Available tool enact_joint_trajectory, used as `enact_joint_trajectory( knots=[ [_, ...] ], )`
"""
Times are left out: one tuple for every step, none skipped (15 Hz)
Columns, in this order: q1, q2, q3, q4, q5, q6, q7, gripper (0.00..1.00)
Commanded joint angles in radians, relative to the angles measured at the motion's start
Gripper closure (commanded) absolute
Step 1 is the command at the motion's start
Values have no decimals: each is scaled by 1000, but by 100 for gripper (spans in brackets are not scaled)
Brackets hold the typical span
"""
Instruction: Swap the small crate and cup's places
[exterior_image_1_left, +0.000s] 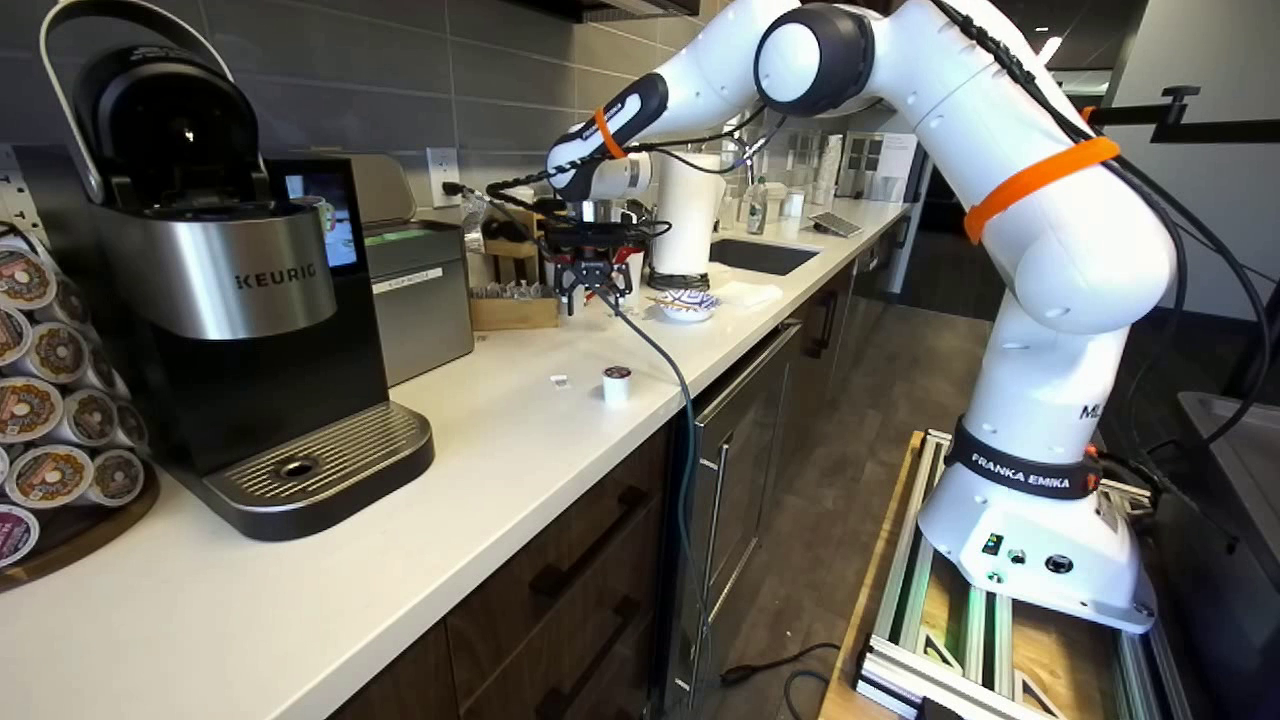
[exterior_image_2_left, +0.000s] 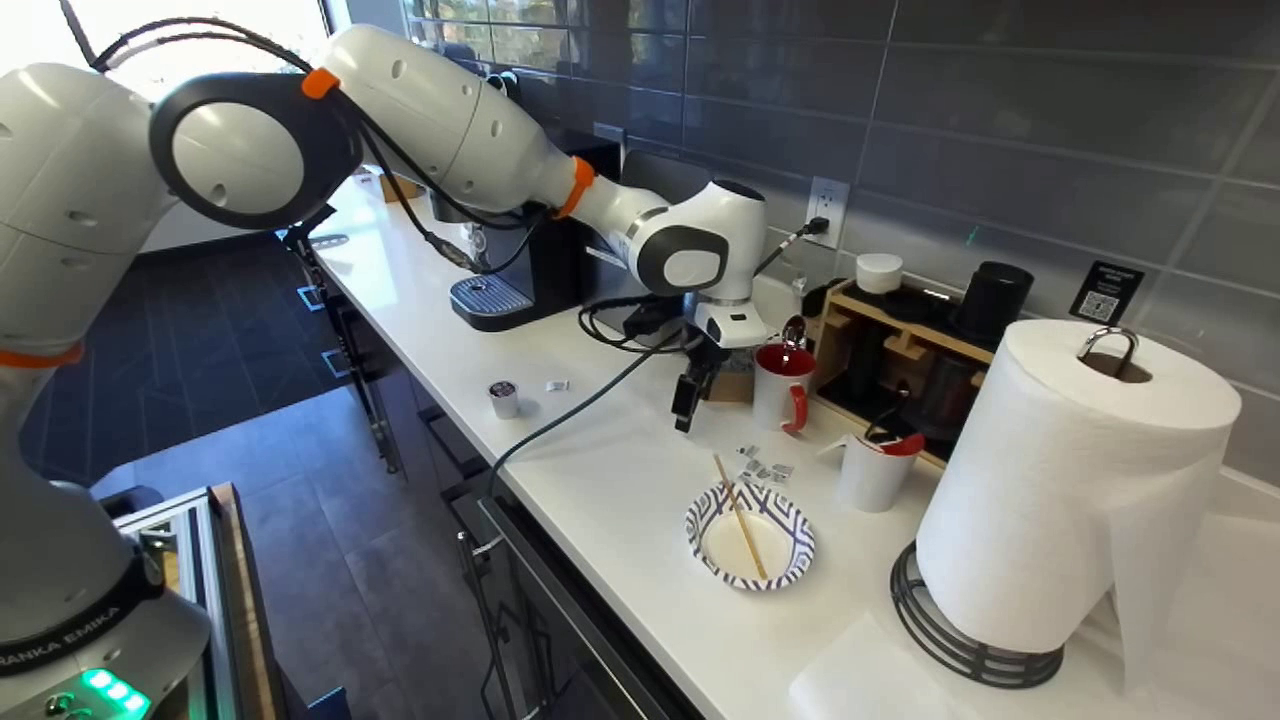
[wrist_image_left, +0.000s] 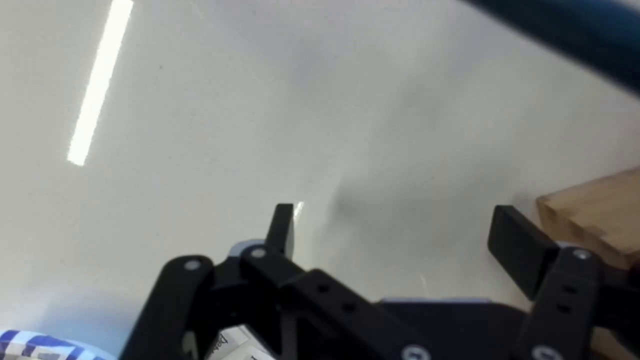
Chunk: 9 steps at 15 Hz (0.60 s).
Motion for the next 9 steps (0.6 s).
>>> enact_joint_trajectory(
  knots=[
    [-7,-26,-5,-62,26,49,49,0],
    [-10,-40,-4,-77,23,38,47,0],
    [-13,-62,-5,-100,21,45,41,0],
    [-14,-88,-6,-125,21,60,37,0],
    [-12,-116,-13,-154,17,80,44,0],
    [-11,-148,-19,-185,13,104,47,0],
    [-11,-176,-22,-209,12,124,45,0],
    [-12,-209,-24,-239,12,145,37,0],
    [-16,-237,-21,-260,15,151,24,0]
  ],
)
